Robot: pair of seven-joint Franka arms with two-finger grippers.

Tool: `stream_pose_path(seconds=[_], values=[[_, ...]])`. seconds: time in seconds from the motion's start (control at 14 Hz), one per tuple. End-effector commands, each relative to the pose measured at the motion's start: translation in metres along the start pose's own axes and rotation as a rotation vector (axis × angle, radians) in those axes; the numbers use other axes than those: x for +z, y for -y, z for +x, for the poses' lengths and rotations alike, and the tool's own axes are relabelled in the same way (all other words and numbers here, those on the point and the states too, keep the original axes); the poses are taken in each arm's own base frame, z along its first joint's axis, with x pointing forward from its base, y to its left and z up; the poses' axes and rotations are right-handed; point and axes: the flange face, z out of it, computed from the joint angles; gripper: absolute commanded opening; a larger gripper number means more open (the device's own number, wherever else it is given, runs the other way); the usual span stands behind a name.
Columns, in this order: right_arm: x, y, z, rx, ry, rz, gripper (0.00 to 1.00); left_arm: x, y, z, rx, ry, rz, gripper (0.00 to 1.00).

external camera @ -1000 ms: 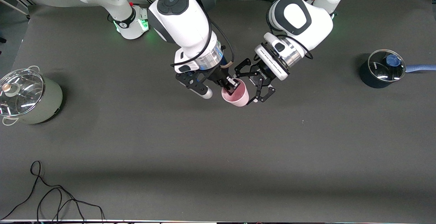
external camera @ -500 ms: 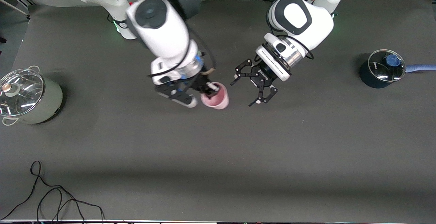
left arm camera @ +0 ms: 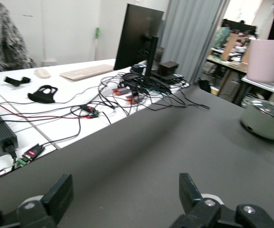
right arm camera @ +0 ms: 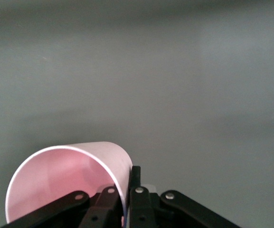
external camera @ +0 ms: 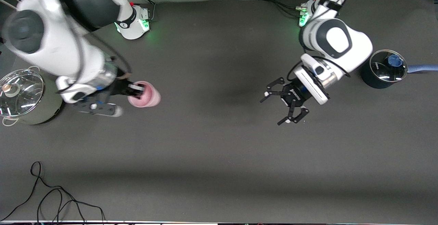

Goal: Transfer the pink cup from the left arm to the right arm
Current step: 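Carry the cup away with the right gripper while the left gripper retracts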

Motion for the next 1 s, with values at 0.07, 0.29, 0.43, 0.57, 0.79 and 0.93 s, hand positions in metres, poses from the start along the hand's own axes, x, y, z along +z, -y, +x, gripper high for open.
stream_pose_path(seconds=[0.07, 0.29, 0.43, 0.57, 0.79, 0.93], values=[[0.010, -0.096, 0.003, -0.152, 0.029, -0.022, 0.00, -0.045, 0.037, -0.024, 0.016, 0.021, -0.108, 0.99], [0.039, -0.159, 0.018, -0.206, 0.016, -0.025, 0.00, -0.087, 0.073, -0.038, 0.019, 0.054, -0.212, 0.99], [0.074, -0.197, 0.019, -0.222, -0.004, -0.020, 0.00, -0.125, 0.098, -0.045, -0.009, 0.123, -0.297, 0.99], [0.112, -0.218, 0.008, -0.220, -0.046, -0.007, 0.00, -0.166, 0.117, -0.049, -0.029, 0.177, -0.354, 0.99], [0.167, -0.239, -0.002, -0.214, -0.113, -0.014, 0.00, -0.231, 0.141, -0.033, -0.108, 0.330, -0.411, 0.99], [0.208, -0.250, -0.011, -0.222, -0.161, -0.028, 0.00, -0.258, 0.149, 0.004, -0.188, 0.466, -0.422, 0.99]])
